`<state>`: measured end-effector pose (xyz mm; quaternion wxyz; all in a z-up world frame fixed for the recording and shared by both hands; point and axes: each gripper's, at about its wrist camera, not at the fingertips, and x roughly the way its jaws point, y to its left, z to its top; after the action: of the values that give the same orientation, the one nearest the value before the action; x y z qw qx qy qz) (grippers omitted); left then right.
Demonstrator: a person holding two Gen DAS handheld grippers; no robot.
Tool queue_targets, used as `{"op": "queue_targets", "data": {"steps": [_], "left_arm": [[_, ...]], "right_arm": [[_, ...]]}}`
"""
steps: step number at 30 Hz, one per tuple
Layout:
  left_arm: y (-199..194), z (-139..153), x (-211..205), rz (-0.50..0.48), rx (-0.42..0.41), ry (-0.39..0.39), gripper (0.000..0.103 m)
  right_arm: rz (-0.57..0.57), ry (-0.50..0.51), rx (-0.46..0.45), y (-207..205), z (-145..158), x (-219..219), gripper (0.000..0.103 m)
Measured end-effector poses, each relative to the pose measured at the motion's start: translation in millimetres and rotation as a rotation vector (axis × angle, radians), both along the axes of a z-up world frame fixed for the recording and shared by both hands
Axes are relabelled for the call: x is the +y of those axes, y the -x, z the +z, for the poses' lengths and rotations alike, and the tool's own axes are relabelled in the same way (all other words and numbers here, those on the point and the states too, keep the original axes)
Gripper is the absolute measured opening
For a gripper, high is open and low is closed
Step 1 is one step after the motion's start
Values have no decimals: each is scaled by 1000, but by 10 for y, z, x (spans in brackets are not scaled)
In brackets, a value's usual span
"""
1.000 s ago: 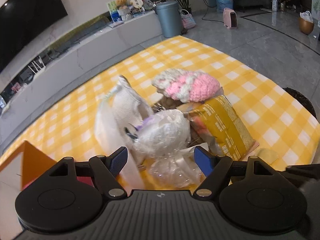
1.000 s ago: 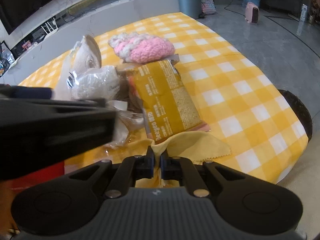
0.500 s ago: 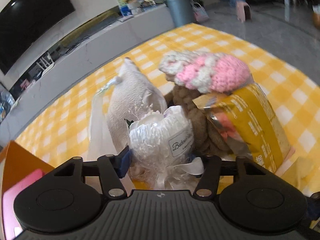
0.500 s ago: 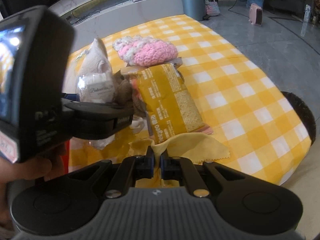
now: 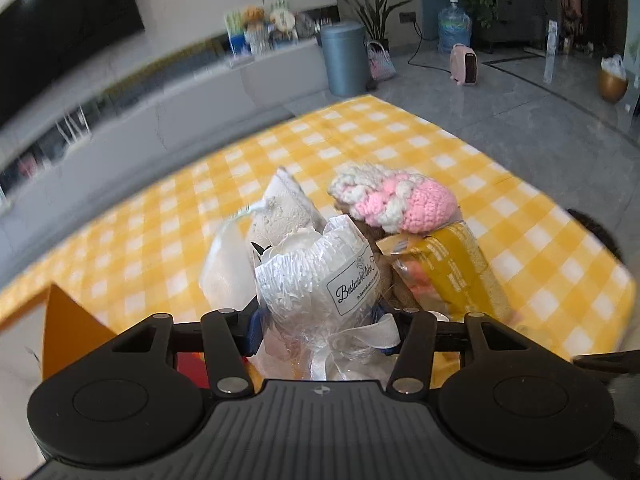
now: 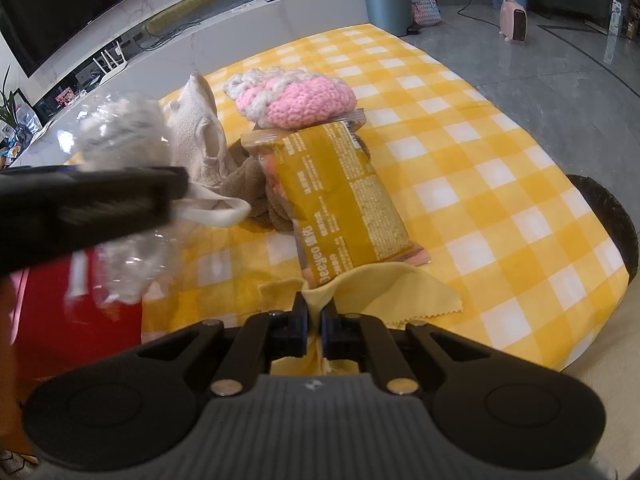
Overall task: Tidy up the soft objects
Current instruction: 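Grasp the white wrapped bouquet with the left tool, then carry the bouquet in the left tool while the right tool carries the yellow cloth to the bin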
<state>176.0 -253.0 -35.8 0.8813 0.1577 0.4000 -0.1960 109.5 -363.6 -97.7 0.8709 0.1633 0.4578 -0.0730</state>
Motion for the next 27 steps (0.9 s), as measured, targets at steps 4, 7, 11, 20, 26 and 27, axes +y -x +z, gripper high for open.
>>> {"op": "queue_targets", "data": {"steps": [4,7,11,20,26,27], "left_arm": [[-97,119,230,22,175,149,59],[-86,230,351,-4,198,204,59],[-28,425,492,-36,173,271,59],[168,655,665,-127,160,380,59],[156,696,848,-104,169,443,59],[154,704,889,-99,171,450,59]], "right_arm": [[15,-20,-13,8,9,3,4],[22,-26,-21,11,16,10,4],[23,-23,-22,6,22,28,4],[54,-28,-52,67,116,80,4],[53,-57,-86,127,190,37,4],[55,-63,-94,136,207,35,4]]}}
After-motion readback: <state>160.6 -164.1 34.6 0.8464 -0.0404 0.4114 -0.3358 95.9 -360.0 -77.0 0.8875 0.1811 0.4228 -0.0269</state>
